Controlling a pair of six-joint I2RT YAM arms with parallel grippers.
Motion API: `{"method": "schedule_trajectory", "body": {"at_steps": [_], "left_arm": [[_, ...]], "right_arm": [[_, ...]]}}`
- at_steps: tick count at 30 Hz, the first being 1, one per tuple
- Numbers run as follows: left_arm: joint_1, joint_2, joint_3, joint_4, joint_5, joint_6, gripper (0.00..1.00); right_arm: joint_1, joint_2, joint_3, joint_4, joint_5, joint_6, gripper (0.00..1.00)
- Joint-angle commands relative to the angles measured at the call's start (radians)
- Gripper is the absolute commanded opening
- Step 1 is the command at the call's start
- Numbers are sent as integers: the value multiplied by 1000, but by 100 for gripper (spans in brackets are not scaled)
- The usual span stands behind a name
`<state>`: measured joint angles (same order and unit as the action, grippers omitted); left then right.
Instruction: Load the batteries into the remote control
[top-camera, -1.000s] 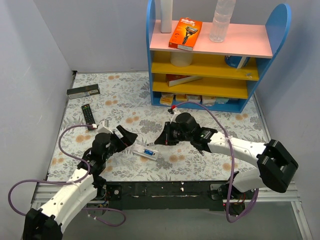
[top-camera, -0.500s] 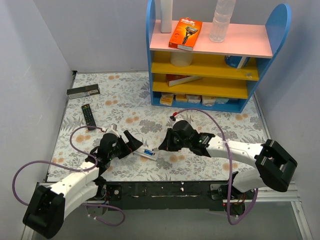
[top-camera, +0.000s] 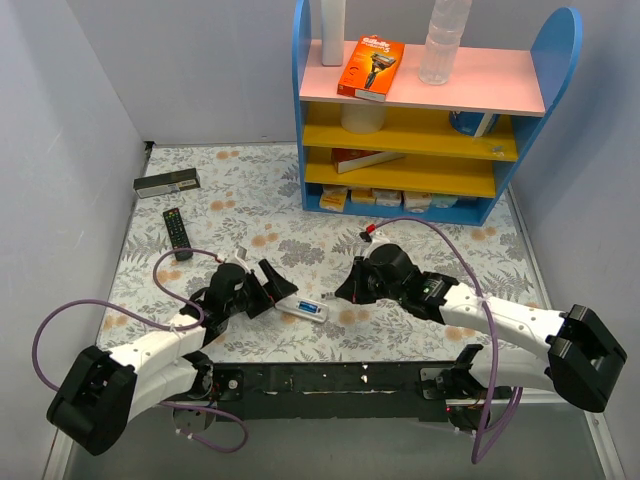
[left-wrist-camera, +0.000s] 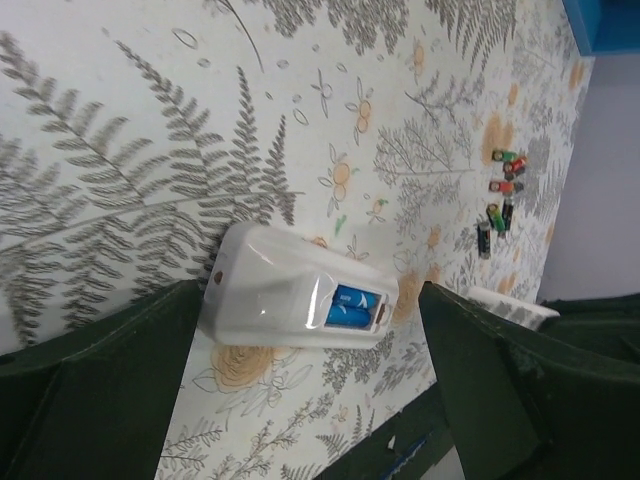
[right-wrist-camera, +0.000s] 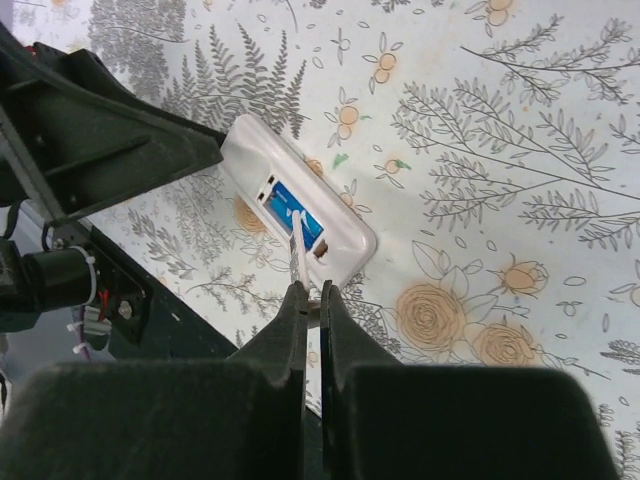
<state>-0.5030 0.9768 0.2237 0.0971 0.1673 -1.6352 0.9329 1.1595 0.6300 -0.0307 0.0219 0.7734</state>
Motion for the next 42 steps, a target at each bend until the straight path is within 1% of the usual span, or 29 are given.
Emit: {"method": "schedule_trajectory", "body": {"at_steps": [1,7,9,11,13,14,15,16,18,21,31,42], "left_arm": [[-92,34,-4,-45,21,-63,94],[-187,46,12,-11,-11,-146,93],[-195,36,16,-29,-26,-178,95],[-195,-15,19,-89,-54,-184,95],[-195,-65,22,-184,-123,-181,95],[-195,-126,20,-210,-146,-180,95],[-195,-151,17,-233,-155,-181,95],[-197,-180,11,-265,-202,-190,95],[-197,-248,-9,-290,-219,-199,94],[-195,-295,-33,-309,-226,-207,93],[-195,-286,-3,-321,-209,-153,95],[-195,-293,6,-333,-199,-138,98]], "right_arm": [[-16,-9,5,-9,-14,-46,1],[-17,23,39,-70,-57,-77,1],[-16,38,50,-67,-76,-91,1],[-19,61,72,-95,-94,-115,1],[-17,92,112,-130,-109,-131,1],[-19,101,122,-133,-132,-135,1],[-17,118,143,-136,-141,-138,1],[-17,127,155,-152,-152,-138,1],[-17,152,175,-158,-175,-131,1],[-17,186,198,-149,-211,-103,1],[-16,223,188,-130,-172,-11,1],[-16,241,174,-112,-129,33,1]]}}
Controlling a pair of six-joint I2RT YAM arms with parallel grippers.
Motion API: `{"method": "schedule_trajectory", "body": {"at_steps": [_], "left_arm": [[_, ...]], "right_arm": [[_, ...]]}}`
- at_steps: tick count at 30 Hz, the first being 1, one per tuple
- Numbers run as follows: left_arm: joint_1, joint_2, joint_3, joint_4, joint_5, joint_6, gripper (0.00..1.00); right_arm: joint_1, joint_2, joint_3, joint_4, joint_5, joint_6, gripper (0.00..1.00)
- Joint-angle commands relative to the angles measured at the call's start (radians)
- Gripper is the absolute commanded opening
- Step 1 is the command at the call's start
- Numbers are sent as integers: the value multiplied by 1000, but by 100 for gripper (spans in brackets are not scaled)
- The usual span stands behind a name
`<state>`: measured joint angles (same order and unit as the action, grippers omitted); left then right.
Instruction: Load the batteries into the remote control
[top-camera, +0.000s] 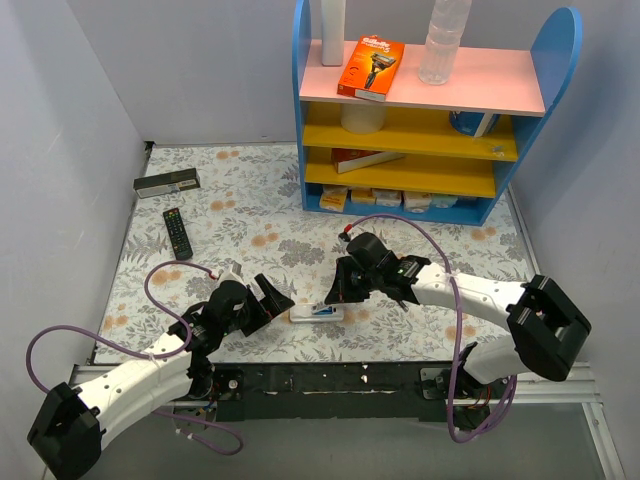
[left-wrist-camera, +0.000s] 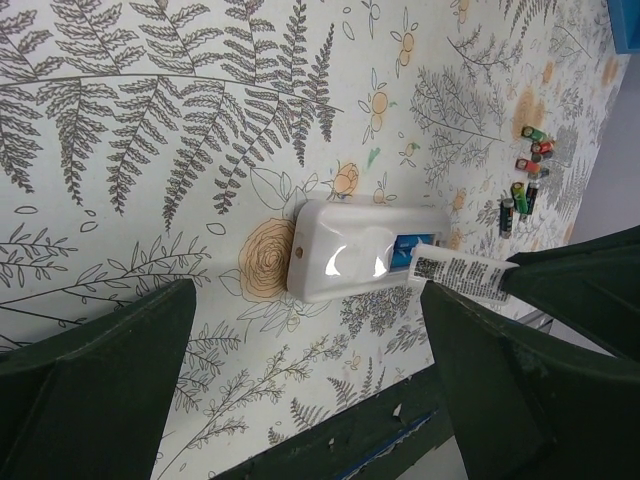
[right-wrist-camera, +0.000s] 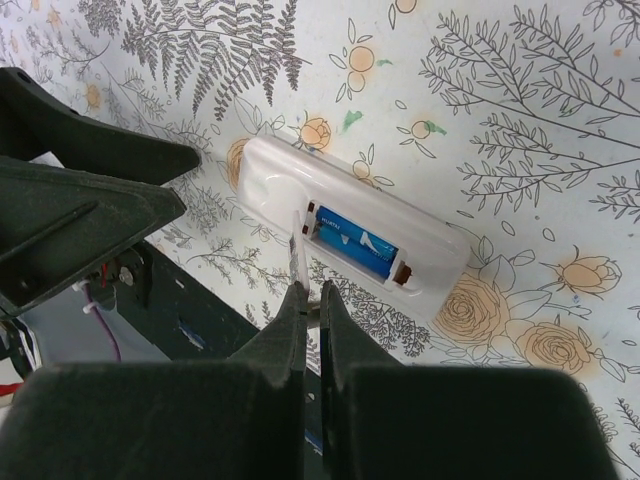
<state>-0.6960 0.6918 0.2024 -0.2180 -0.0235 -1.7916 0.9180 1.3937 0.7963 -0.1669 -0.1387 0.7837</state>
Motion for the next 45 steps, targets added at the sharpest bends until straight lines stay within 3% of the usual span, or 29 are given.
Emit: {"method": "schedule_trajectory", "body": {"at_steps": [1,38,45], "left_arm": [[-2,-8,29,-18,-10,20,98],[-3,35,63,2,-15,60,98],[-2,41,63,6,-9,63,98]], "right_arm": [[-1,8,6,24,36,25,1],[12,76,1,15,31,29,1],[15,90,12,14,22,23,9]]}}
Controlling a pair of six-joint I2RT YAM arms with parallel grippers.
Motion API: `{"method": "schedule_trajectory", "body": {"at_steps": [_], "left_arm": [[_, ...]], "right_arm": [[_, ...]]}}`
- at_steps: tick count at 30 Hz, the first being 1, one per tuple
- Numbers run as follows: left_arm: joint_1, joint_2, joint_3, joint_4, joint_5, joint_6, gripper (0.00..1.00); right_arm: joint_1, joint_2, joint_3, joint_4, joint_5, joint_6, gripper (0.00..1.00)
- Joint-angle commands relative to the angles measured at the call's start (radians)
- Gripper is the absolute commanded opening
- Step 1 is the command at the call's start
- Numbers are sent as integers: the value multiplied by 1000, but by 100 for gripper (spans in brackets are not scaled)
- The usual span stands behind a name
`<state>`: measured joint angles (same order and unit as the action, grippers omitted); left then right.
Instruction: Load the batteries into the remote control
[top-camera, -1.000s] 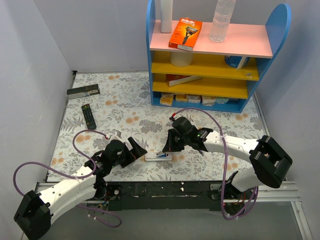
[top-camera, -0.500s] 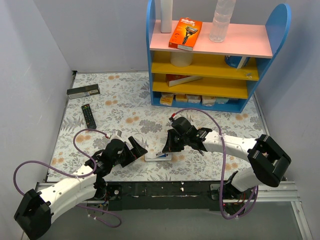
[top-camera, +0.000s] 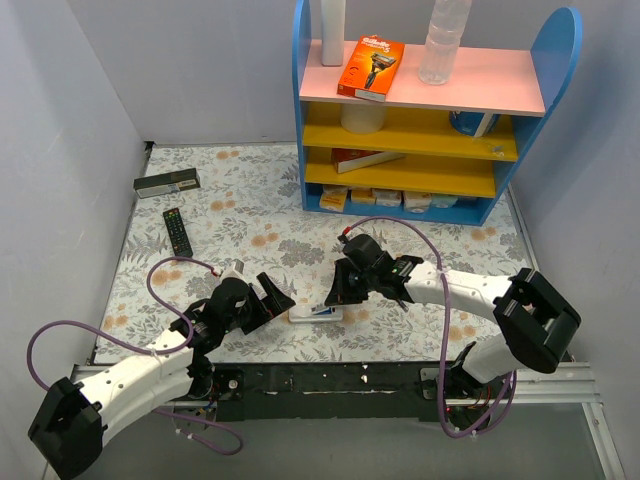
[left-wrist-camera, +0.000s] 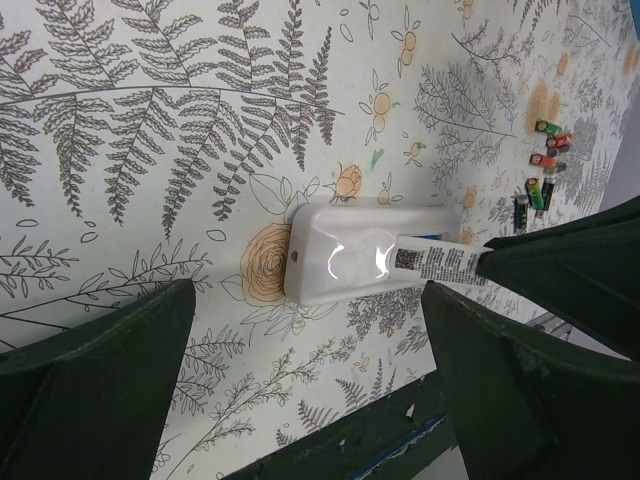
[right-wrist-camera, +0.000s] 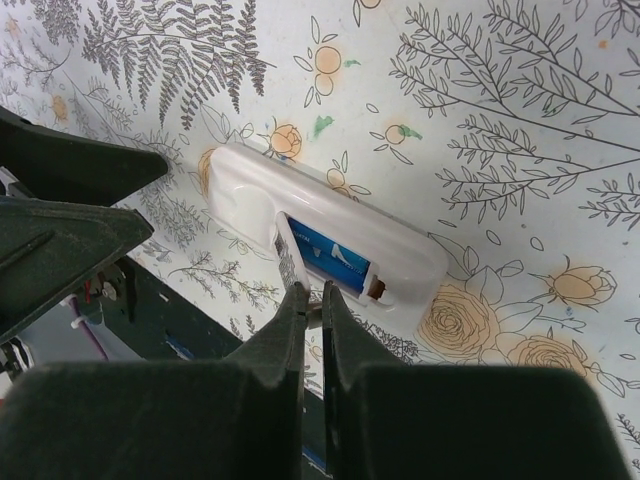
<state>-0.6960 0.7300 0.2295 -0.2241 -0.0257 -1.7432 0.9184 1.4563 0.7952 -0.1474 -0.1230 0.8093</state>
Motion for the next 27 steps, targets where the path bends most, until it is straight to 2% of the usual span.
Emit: {"method": "schedule_trajectory", "body": {"at_steps": [1,18,21,27], "left_arm": [[-2,3,37,14,-5,16,98],[-2,-1,36,14,1,16,98],[-3,-1,33,14,3,16,98],[-2,-1,33,15,6,16,98]], "right_arm": [[14,32,13,-7,5,-2,10],[28,36,52,-78,54,-41,38],[36,42,64,-92,62,-50,41],[48,55,90,-106,74,-64,40]]}}
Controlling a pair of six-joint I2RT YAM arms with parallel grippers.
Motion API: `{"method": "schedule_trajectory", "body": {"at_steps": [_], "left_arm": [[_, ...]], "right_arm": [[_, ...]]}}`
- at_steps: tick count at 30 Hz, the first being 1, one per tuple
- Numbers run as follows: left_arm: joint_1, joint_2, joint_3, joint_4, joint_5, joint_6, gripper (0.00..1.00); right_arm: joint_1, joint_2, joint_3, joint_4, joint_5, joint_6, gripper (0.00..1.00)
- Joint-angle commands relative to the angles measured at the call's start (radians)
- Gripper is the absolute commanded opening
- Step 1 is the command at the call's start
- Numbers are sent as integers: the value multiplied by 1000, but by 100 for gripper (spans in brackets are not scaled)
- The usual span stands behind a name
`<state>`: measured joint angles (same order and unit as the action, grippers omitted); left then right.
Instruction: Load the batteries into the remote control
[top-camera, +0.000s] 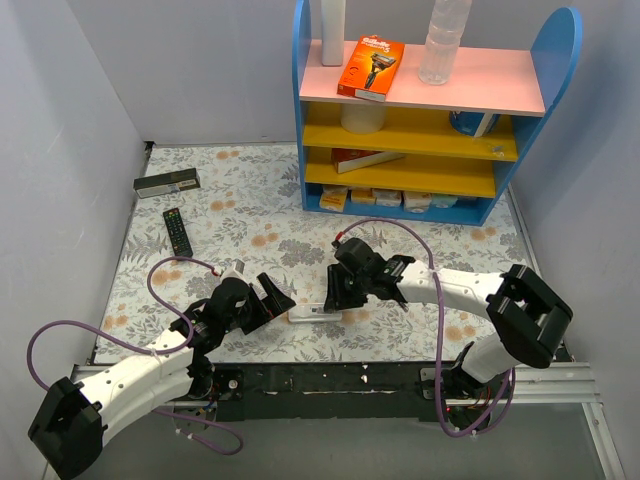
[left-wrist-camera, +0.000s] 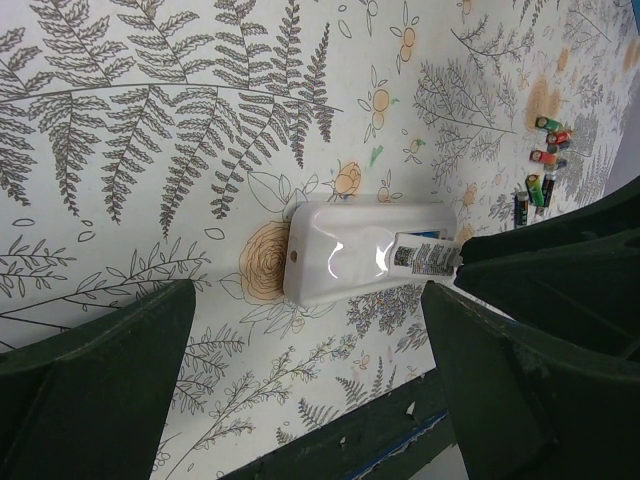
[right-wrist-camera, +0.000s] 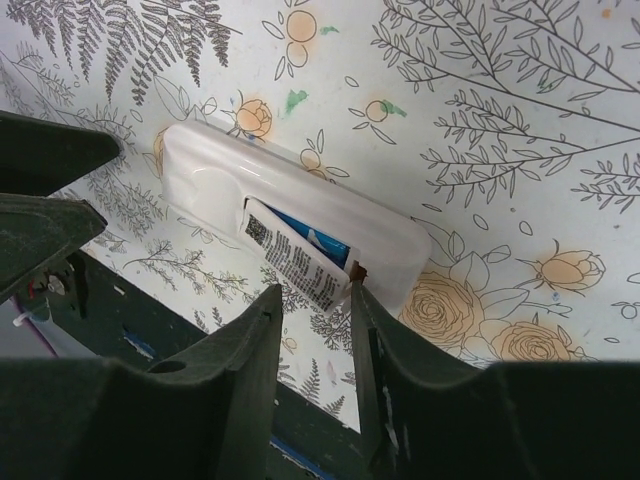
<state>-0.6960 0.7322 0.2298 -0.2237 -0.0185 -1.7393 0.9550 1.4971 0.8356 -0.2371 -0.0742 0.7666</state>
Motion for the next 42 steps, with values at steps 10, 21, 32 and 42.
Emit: {"method": "schedule_trajectory", "body": {"at_steps": [10,21,32,42], "left_arm": [[-2,-11,34,12,-3,20,98],[-2,-16,37,4,-12,27,98],[-2,-22,43,-9,-12,35,98],[-2,-16,49,-17,2,50,98]], "right_arm": [[19,40,71,-18,24,-35,39],[27,37,115,-74,70,-79,40],[30,11,152,-134,131,-124,36],[30,-66,11,-30,28,-44,1]]}}
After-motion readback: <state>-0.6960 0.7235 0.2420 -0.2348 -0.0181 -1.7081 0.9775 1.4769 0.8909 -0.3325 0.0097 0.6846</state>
